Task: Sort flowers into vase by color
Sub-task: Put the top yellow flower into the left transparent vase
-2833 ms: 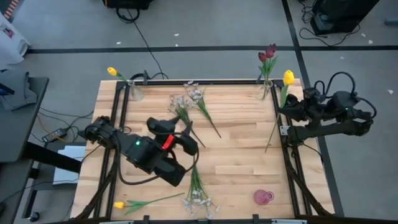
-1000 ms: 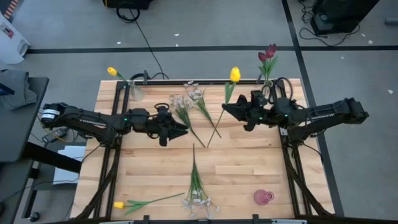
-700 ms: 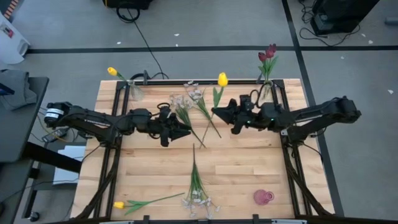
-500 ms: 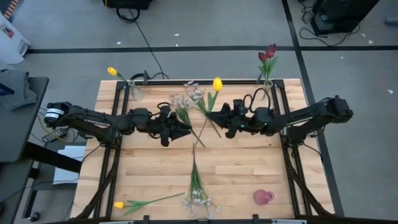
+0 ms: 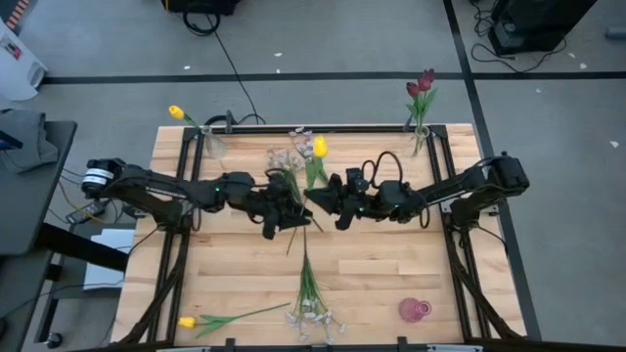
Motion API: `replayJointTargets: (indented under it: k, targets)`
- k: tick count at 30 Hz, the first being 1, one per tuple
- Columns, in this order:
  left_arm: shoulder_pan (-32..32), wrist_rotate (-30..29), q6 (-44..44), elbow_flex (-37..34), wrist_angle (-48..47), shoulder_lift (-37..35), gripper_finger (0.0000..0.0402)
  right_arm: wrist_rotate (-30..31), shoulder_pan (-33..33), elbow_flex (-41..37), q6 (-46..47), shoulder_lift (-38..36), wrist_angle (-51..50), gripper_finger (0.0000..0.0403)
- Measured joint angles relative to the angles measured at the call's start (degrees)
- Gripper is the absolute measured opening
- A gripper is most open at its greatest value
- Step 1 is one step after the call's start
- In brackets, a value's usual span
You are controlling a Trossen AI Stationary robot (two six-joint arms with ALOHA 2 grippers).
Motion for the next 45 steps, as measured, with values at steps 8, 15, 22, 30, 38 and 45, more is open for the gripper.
replayJointTargets:
  k: [8,15,22,30,38,45]
  targets:
    - [0.17,6.59,0.70,3.66,-5.82,1.28,0.0184,-2.32,2.47,0.85,0.63,1.13,-4.82,0.0029]
    - [0.48,6.68,1.20,3.86,-7.94,-0.06,0.0184,-1.52,4.18,0.80,-0.02,1.02,-5.81,0.0029]
    - [0.49,6.68,-0.01,3.80,-8.02,-0.60,0.0183,-0.66,5.20,0.80,-0.04,0.99,-9.56,0.0029]
    - [0.48,7.10,0.04,3.79,-9.48,-1.56,0.0155,0.83,5.16,0.78,-0.49,0.19,-11.73,0.0029]
    - [0.48,7.15,1.12,3.79,-10.57,-1.56,0.0061,0.81,5.11,0.76,-1.13,-0.49,-12.28,0.0029]
    - [0.48,7.45,1.52,3.79,-10.17,-1.58,0.0013,0.83,5.08,0.76,-1.25,-0.49,-12.27,0.0029]
